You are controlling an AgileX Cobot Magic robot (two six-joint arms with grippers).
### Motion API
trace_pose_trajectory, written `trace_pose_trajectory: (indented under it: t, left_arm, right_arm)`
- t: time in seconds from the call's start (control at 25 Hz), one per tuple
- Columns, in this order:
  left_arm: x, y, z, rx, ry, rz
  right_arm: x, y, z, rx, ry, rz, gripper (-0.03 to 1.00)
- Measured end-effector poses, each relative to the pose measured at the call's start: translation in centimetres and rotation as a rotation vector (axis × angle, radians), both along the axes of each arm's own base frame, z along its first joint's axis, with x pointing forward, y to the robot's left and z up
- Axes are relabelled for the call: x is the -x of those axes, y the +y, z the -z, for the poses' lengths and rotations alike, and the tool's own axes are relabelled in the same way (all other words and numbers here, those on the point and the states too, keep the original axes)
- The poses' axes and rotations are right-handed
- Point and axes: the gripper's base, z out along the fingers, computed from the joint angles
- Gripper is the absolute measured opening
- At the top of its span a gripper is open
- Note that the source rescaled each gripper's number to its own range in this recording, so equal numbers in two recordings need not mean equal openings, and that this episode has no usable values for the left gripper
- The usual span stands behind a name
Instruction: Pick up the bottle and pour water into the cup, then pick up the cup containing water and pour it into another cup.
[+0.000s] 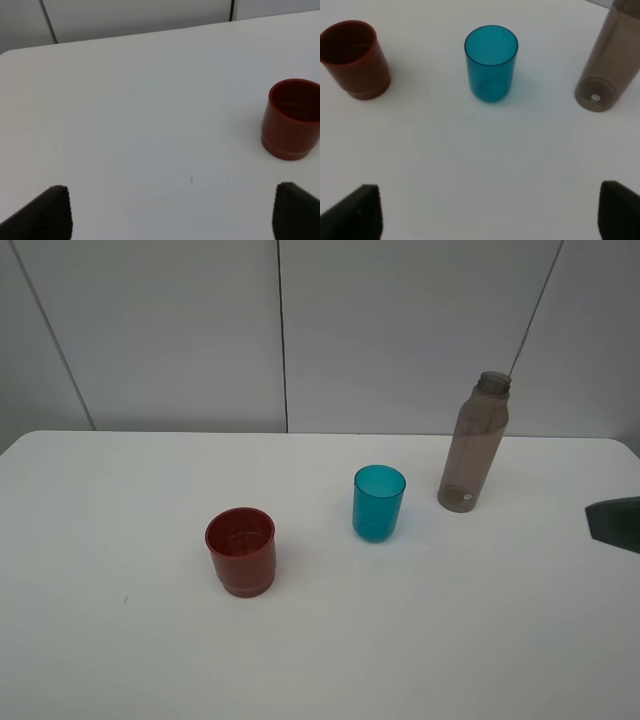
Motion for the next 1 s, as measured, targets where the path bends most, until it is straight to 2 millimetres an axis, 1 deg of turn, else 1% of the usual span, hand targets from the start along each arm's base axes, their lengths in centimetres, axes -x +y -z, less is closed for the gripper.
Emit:
trace_pose_trajectory:
  t: [0.12,0.24,0.28,0.4,0.68,0.8,1.0]
  left_arm:
    - [0.0,0.0,0.0,0.0,0.0,0.0]
    - [0.0,0.0,0.0,0.0,0.0,0.0]
    - [0.0,0.0,0.0,0.0,0.0,0.0]
    - [0.0,0.0,0.0,0.0,0.0,0.0]
    - [0.0,0.0,0.0,0.0,0.0,0.0]
    - [0.0,0.0,0.0,0.0,0.0,0.0]
    - [0.0,0.0,0.0,0.0,0.0,0.0]
  right_arm:
    - [1.6,-1.0,0.1,-0.014,-0.013,0.067,0.72]
    - [3.2,-1.7,0.6,-0.027,-0.027,0.127,0.72]
    - [4.2,-2.0,1.0,-0.037,-0.049,0.163,0.72]
    - [5.8,-2.3,1.7,-0.05,-0.086,0.212,0.72]
    - [8.7,-2.6,3.2,-0.083,-0.181,0.26,0.72]
    - [9.4,-3.0,3.3,-0.1,-0.219,0.316,0.72]
    - [9.4,-3.6,3.4,-0.105,-0.216,0.402,0.72]
